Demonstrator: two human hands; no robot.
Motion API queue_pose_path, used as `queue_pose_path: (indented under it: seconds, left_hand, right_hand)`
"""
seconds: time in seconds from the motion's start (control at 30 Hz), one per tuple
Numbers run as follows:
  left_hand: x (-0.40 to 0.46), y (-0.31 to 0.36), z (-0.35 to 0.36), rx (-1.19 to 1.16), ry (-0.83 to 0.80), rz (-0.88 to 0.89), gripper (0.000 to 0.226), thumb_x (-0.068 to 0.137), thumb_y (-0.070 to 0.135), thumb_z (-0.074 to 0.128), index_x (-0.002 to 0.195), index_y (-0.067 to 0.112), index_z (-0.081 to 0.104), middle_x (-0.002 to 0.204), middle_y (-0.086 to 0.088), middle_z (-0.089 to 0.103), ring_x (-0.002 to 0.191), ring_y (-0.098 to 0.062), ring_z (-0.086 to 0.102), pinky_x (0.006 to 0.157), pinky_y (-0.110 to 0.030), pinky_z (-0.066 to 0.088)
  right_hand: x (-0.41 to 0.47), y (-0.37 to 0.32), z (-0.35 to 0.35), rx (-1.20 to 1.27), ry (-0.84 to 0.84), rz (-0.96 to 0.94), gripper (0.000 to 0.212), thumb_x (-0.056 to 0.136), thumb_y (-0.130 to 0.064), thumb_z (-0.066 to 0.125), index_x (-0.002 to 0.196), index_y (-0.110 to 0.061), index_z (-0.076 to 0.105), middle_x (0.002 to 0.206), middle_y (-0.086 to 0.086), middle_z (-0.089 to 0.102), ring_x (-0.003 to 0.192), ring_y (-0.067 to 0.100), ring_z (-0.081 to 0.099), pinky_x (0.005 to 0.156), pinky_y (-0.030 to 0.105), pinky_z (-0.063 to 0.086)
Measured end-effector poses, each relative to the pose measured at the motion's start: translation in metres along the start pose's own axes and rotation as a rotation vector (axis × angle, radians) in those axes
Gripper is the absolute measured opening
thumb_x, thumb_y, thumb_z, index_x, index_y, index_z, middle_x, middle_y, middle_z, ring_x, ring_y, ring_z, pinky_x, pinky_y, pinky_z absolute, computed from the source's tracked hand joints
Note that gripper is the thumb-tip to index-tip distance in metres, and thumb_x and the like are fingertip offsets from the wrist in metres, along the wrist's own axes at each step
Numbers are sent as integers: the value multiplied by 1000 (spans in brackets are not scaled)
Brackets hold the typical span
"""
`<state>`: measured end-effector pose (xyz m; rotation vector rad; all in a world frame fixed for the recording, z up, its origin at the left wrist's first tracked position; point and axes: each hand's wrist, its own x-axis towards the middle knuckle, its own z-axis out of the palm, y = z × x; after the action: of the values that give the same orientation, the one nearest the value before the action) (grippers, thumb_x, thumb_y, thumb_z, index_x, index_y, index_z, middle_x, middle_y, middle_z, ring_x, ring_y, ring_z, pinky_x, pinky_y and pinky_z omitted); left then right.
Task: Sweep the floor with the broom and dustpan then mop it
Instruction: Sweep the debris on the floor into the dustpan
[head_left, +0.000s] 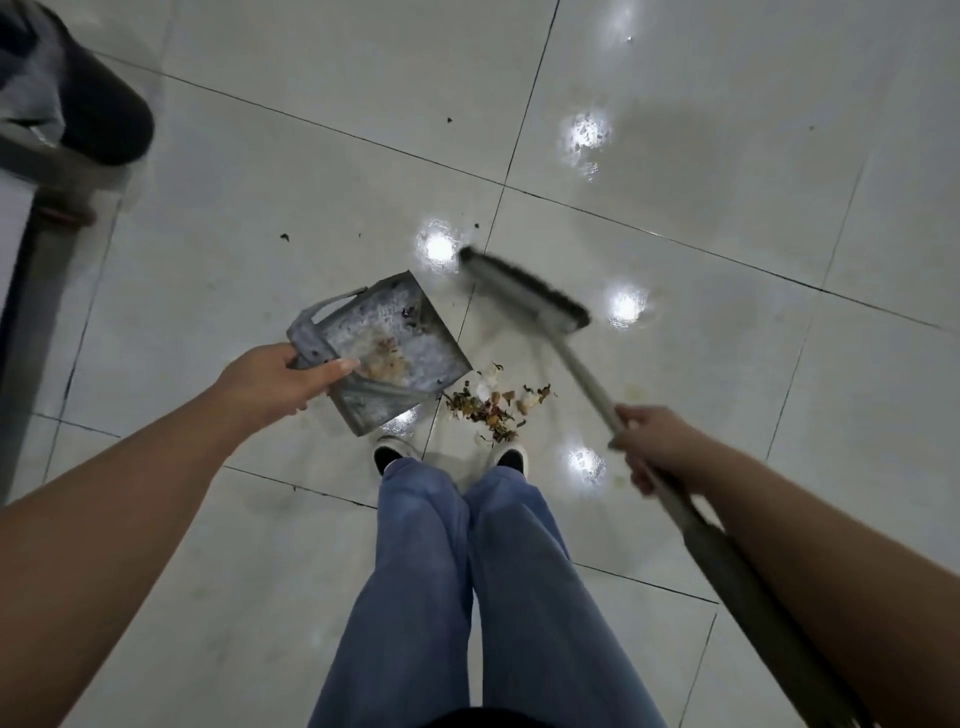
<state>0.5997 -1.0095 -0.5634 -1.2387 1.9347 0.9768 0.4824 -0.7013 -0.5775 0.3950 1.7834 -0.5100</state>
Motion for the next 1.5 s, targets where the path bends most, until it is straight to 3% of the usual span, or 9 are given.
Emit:
queue_pose_path:
  seconds: [0.1, 0.37, 0.47, 0.67, 0.83, 0.9, 1.07, 1.33, 1.5]
  left_hand:
    - [-5, -6, -16, -61, -7, -18, 32, 82, 45, 65, 69, 18, 53, 69, 0, 54, 61, -11, 49, 53, -21, 36]
    - [-7, -68, -66, -99, 13, -145, 44, 78, 53, 64, 80, 9, 57, 72, -5, 55, 61, -17, 50, 57, -27, 39]
    - [-10, -97, -72, -124, 63, -143, 39, 81, 50, 63, 67, 16, 50, 66, -3, 53, 58, -15, 49, 53, -23, 34]
    - [-9, -157, -79, -265, 151, -266, 44, 81, 50, 63, 64, 12, 49, 62, -5, 52, 56, -15, 48, 51, -23, 33]
    - [-1, -210, -82, -340, 146, -400, 51, 81, 55, 60, 59, 11, 48, 60, -5, 53, 52, -15, 48, 49, -22, 32]
    - [-2, -229, -80, -368, 120, -435, 50, 82, 53, 61, 59, 10, 47, 59, -5, 52, 52, -14, 47, 49, -22, 32]
    - [-9, -252, -80, -402, 76, -451, 49, 82, 51, 60, 61, 10, 46, 60, -5, 50, 54, -14, 45, 50, -22, 30]
    - [-8, -235, -83, -396, 16, -395, 43, 86, 47, 58, 62, 13, 48, 60, -4, 49, 55, -14, 46, 50, -24, 30]
    - [-4, -216, -78, -357, -35, -325, 37, 84, 43, 63, 71, 11, 50, 70, -4, 52, 62, -13, 49, 52, -22, 34]
  right_hand:
    - [-26, 3, 35, -101, -91, -5, 47, 93, 1, 46, 138, -10, 43, 58, 8, 44, 37, 18, 43, 33, 20, 39]
    - [-36, -40, 45, -192, 49, -157, 53, 92, -5, 51, 142, -16, 41, 62, 4, 46, 41, 21, 45, 36, 22, 39]
    - [-28, -81, 53, -317, 91, -235, 57, 92, -8, 53, 145, -19, 36, 65, 0, 47, 42, 20, 48, 34, 22, 41]
    - [-1, -191, 118, -525, 62, -447, 50, 94, -21, 55, 142, -18, 42, 67, 0, 50, 45, 15, 49, 27, 13, 38]
    - [52, -280, 204, -677, 134, -504, 36, 98, -18, 46, 130, -4, 52, 68, 10, 56, 38, 19, 52, 25, 17, 40]
    - [66, -296, 228, -703, 115, -460, 34, 97, -13, 42, 127, 1, 51, 65, 14, 53, 39, 23, 50, 33, 23, 42]
    - [65, -256, 208, -706, 122, -315, 35, 101, -14, 35, 129, 3, 47, 60, 11, 43, 38, 20, 41, 26, 18, 33]
    - [-4, -142, 122, -712, 68, -31, 40, 101, -22, 35, 141, -23, 41, 59, 9, 41, 35, 16, 38, 30, 14, 34]
    - [-42, -131, 91, -554, 97, -65, 42, 100, -23, 37, 142, -30, 41, 62, 10, 43, 38, 18, 36, 31, 14, 31]
